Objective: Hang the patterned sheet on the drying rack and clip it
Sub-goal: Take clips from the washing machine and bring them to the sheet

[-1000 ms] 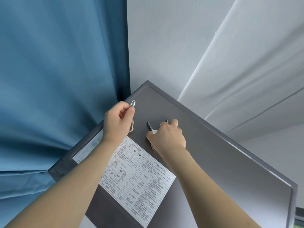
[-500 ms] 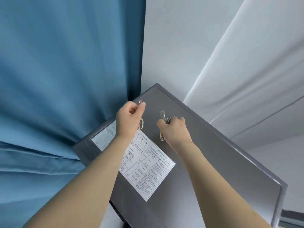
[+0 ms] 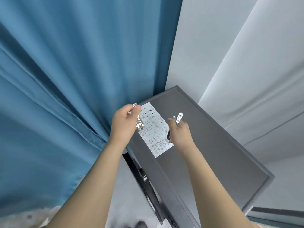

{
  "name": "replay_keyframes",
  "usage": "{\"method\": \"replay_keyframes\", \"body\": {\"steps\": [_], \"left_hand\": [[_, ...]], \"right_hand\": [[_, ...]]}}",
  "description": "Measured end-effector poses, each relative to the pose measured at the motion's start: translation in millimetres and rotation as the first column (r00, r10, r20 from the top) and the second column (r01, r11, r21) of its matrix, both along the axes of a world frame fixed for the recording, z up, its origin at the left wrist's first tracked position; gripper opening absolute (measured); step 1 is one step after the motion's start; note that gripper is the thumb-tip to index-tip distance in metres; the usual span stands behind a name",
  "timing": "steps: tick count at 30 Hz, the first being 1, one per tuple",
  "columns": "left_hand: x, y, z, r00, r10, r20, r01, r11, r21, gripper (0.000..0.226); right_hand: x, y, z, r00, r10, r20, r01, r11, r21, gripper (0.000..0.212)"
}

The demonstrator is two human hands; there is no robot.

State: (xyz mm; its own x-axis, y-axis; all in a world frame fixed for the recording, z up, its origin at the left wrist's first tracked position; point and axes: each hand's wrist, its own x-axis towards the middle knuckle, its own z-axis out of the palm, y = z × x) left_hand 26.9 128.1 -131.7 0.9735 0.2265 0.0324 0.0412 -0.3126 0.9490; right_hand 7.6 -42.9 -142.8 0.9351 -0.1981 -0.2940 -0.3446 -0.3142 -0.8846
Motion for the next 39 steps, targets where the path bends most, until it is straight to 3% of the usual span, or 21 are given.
{"method": "replay_keyframes", "body": {"steps": [9,16,22,28,32,34,39], "left_hand": [[-35,50,32,1.000,0.012,-0.010,-0.012,0.999,0.032,0.044],[-61,94,59,0.998,-0.008,0.056,0.002,0.993,0.114,0.045],[-108,131,82,0.986,-0.087,0.144,0.068,0.988,0.137,0.054],[-172,163,120,0.941,-0.209,0.265,0.150,0.962,0.228,0.058],[-212,170,153,0.893,-0.284,0.349,0.212,0.950,0.229,0.056],[-230,172,177,0.863,-0.324,0.387,0.244,0.939,0.241,0.058],[-262,175,230,0.819,-0.407,0.405,0.323,0.909,0.262,0.057]], "right_hand": [[-22,47,14,1.000,-0.023,0.018,0.022,0.999,0.036,0.038],[-46,102,41,0.996,-0.027,0.091,0.026,1.000,0.015,0.044],[-102,157,69,0.978,-0.137,0.155,0.134,0.991,0.028,0.040],[-185,215,101,0.916,-0.349,0.197,0.321,0.933,0.161,0.017],[-231,232,127,0.854,-0.465,0.236,0.412,0.879,0.242,0.023],[-249,235,141,0.819,-0.513,0.257,0.436,0.848,0.302,0.017],[-285,241,184,0.753,-0.563,0.339,0.425,0.811,0.403,0.021]]}}
